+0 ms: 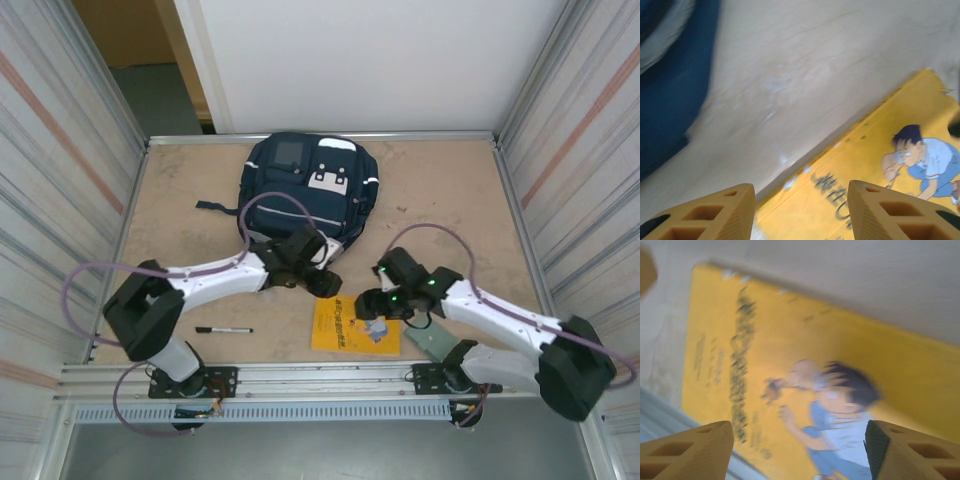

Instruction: Pack the student bag

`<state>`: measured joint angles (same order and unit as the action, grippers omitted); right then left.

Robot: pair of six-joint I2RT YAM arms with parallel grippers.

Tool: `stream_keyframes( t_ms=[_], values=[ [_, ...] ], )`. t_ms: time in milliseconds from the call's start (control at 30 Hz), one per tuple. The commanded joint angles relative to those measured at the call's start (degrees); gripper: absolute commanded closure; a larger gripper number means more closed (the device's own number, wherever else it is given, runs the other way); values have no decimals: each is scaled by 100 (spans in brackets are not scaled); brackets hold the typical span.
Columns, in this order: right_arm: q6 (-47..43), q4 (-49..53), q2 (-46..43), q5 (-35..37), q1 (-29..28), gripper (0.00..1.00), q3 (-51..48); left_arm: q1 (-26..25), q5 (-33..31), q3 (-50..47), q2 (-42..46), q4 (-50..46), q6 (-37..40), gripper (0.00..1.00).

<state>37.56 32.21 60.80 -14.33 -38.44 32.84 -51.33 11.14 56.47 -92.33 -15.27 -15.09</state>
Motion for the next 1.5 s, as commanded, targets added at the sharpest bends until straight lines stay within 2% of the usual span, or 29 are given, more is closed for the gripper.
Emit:
stream_keyframes(
  t_ms=[0,67,167,233,500,600,733,1000,1133,1233,1367,1467],
  values=[
    [193,506,-220,-103,906,34,-379,-122,296,275,-340,-301,515,48],
    [122,482,-174,-247,1157,36,-422,-125,346,342,-524,-324,542,48],
    [185,567,24,15,1145,36,-353,-124,382,438,-727,-466,524,48],
    [186,358,174,-111,1132,37,-391,-123,449,358,-742,-462,473,48],
    [-29,-561,705,-385,553,42,-70,-126,267,-449,-95,-547,162,48],
    [-244,-875,1261,-382,412,44,161,-123,36,-691,172,-640,129,47],
    [-335,-1280,2002,-480,416,46,543,-134,37,-1009,440,-783,-62,47],
    [-505,-1981,3533,-996,374,47,1832,-135,-173,-1693,1461,-834,-867,47],
    [-587,-1785,4014,-1095,363,46,2622,-132,-283,-1701,1647,-949,-927,46],
    [-747,-1260,3922,-814,409,38,2962,-135,-157,-1664,1561,-982,-925,46],
    [-652,111,3420,-160,711,29,3089,-52,-524,-1527,1350,-1244,-1018,45],
    [-219,742,2700,122,801,25,2674,81,-436,-1381,1198,-1253,-918,45]
  ],
)
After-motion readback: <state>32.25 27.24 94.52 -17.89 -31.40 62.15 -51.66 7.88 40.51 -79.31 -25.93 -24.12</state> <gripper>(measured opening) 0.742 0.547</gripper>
